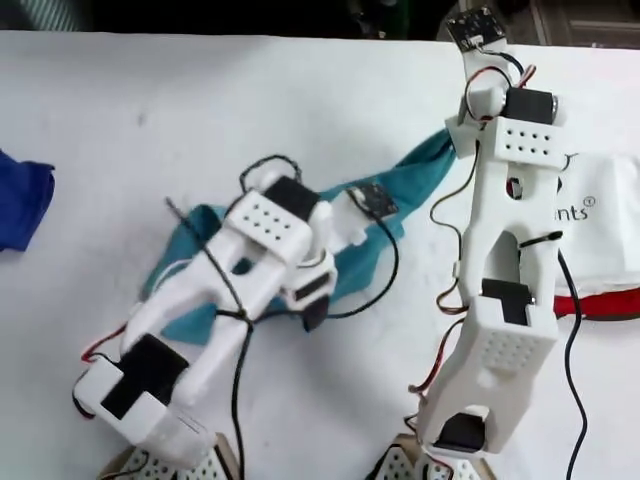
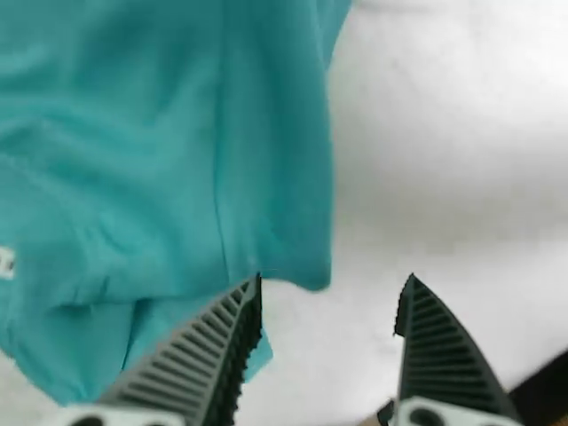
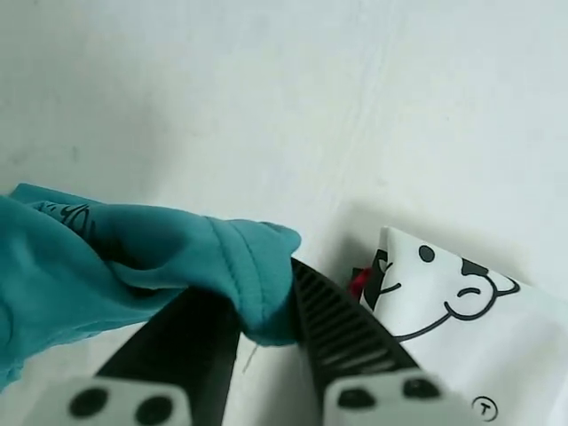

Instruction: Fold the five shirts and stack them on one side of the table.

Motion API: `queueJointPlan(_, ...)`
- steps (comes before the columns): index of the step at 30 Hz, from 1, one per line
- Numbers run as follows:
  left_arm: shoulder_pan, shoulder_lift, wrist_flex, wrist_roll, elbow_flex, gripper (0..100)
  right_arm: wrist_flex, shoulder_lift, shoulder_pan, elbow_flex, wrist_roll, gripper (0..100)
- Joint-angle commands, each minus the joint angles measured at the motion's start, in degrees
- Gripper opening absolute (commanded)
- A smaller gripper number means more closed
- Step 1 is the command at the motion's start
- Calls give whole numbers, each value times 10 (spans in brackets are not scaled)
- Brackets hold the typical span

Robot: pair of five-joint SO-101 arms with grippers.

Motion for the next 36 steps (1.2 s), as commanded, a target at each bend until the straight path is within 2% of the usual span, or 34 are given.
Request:
queueJointPlan(1, -21, -14, -64, 3, 40, 252, 2, -12, 0, -25, 0, 19)
queueJointPlan(8, -50, -13, -127, 3, 90, 242, 3, -26, -2, -25, 2, 19)
queueJointPlan(15, -22, -13, -164, 2, 92, 79, 15, -27, -2, -25, 2, 19)
queueJointPlan(22, -7, -14, -162, -1, 89, 22, 35, -56, -1, -25, 2, 19)
queueJointPlan(26, -44, -32, -90, -2, 32, 22, 61, -101, -7, -25, 4, 19)
queueJointPlan(31, -120, -112, 35, -3, -139, 22, 109, -173, -18, -25, 4, 19)
queueJointPlan(36, -189, -174, 106, -3, -321, 21, 141, -259, -24, -25, 4, 19)
